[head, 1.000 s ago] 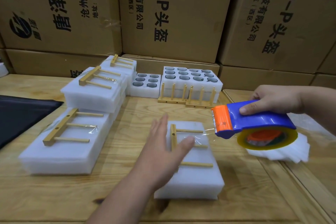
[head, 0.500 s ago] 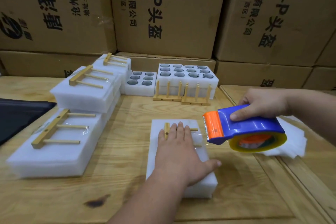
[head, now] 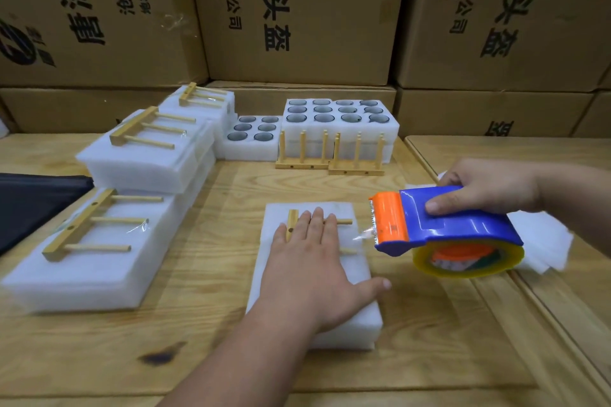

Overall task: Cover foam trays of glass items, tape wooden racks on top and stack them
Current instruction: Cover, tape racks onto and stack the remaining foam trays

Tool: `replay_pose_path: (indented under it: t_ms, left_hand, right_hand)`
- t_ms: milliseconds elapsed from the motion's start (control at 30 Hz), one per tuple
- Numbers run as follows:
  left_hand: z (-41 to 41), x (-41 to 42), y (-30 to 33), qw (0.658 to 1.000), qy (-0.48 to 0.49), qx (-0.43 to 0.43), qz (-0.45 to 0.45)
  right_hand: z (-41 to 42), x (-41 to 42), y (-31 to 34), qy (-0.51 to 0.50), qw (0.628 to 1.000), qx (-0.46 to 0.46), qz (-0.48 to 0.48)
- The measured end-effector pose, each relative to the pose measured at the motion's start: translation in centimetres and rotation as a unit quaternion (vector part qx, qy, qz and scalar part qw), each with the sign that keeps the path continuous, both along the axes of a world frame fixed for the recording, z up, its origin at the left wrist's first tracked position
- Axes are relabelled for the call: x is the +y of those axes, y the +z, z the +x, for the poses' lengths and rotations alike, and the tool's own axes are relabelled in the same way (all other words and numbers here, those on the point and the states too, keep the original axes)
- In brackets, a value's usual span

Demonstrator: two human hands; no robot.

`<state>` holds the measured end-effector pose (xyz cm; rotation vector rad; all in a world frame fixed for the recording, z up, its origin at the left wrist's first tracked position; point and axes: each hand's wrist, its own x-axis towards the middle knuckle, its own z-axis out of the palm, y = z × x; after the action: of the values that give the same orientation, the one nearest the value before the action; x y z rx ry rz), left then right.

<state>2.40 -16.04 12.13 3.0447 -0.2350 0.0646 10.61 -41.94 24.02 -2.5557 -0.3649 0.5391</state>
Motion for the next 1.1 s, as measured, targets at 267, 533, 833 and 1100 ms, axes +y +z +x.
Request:
replay_pose_path:
  t_ms: [267,533,833,1100]
  left_hand:
    - [0.1,0.0,-0.2,1.000,0.006,0.006,0.016]
    - [0.1,-0.1,-0.3,1.000,0.002,0.004,0.031]
    - [0.0,-0.3,0.0,0.999,0.003,0.011,0.033]
    - [-0.5,-0.4,0.5,1.000,0.000,0.010,0.027]
  right_hand:
    - [-0.5,-3.9,0.4,-0.026,1.000,0.014,-0.006]
    - [-1.3,-0.9,1.1,-0.024,0.989,0.012,-0.144]
    - [-0.5,7.4,1.8,-0.007,0.920,-0.036,-0.390]
    - [-0.2,14.8,2.6,0.009,0.861,0.000,-0.508]
